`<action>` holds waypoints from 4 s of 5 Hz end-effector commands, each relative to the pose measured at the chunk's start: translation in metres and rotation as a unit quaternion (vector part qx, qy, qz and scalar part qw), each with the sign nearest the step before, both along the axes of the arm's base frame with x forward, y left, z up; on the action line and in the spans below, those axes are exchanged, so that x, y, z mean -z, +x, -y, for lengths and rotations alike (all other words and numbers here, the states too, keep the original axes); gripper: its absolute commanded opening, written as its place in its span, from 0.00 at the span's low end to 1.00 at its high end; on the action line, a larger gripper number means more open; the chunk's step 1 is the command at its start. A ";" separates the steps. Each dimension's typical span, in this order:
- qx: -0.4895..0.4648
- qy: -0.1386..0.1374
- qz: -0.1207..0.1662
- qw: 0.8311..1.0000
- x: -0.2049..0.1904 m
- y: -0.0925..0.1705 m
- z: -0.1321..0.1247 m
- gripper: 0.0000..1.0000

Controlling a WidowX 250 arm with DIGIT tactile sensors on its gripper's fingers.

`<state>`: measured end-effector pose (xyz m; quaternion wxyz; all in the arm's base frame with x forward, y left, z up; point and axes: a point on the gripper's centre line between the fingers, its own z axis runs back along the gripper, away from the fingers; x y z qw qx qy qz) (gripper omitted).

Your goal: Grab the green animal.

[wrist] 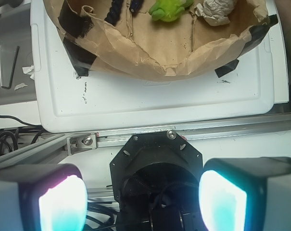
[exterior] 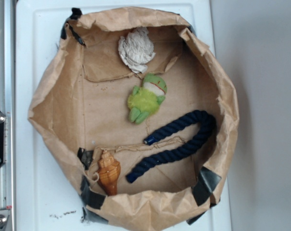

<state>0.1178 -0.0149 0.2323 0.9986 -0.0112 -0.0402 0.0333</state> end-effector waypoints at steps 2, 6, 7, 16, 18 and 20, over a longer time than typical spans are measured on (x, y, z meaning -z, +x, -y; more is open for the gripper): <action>-0.251 0.016 0.119 0.961 0.040 0.150 -0.024 1.00; -0.299 -0.027 0.095 0.949 0.074 0.219 -0.080 1.00; -0.299 -0.027 0.095 0.949 0.074 0.219 -0.080 1.00; -0.280 0.004 0.068 0.958 0.187 0.241 -0.073 0.00; -0.270 -0.019 0.078 0.960 0.169 0.244 -0.073 0.00; -0.254 -0.058 0.057 0.964 0.093 0.217 -0.063 0.00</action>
